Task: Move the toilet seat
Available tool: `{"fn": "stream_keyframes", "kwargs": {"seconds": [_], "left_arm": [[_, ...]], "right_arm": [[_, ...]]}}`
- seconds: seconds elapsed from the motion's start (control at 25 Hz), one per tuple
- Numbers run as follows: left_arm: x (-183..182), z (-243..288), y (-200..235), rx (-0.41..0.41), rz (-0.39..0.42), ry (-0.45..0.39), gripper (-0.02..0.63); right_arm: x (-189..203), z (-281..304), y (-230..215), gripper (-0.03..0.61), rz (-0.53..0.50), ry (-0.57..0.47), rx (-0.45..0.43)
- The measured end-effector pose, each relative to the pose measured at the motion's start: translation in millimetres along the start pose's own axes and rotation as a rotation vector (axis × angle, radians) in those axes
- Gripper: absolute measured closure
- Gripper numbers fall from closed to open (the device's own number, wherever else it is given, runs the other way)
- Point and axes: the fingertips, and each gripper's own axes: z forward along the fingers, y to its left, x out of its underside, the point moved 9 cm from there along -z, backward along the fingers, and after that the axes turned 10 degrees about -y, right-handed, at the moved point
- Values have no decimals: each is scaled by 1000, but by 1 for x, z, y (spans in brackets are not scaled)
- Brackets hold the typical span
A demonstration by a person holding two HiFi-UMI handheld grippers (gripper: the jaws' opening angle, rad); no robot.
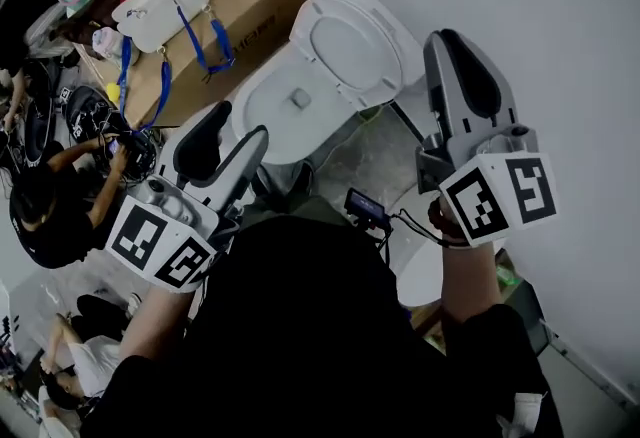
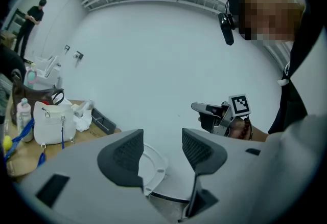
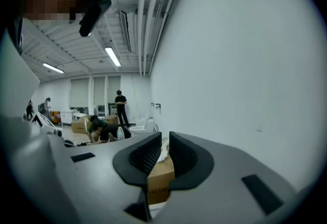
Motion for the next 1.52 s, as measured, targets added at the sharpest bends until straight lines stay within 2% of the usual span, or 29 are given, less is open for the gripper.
{"fn": "stream_keyframes", "kwargs": {"seconds": [0.2, 0.44, 0.6, 1.04, 1.52], "left_arm": [[-15, -8, -11, 0, 18, -19, 374], [-39, -10, -28, 18, 88, -54, 382], [-44, -6, -31, 40, 83, -65, 383], [-39, -6, -35, 74, 60, -55, 385], [-39, -5, -36, 77, 53, -41, 385]], "right_arm": [[-11, -15, 29, 512, 121, -53, -51], [-13, -24, 61, 516, 116, -64, -160], [-6, -23, 67, 517, 126, -60, -197], [3, -24, 77, 518, 139, -48, -225], [5, -24, 77, 520, 107, -36, -222]]}}
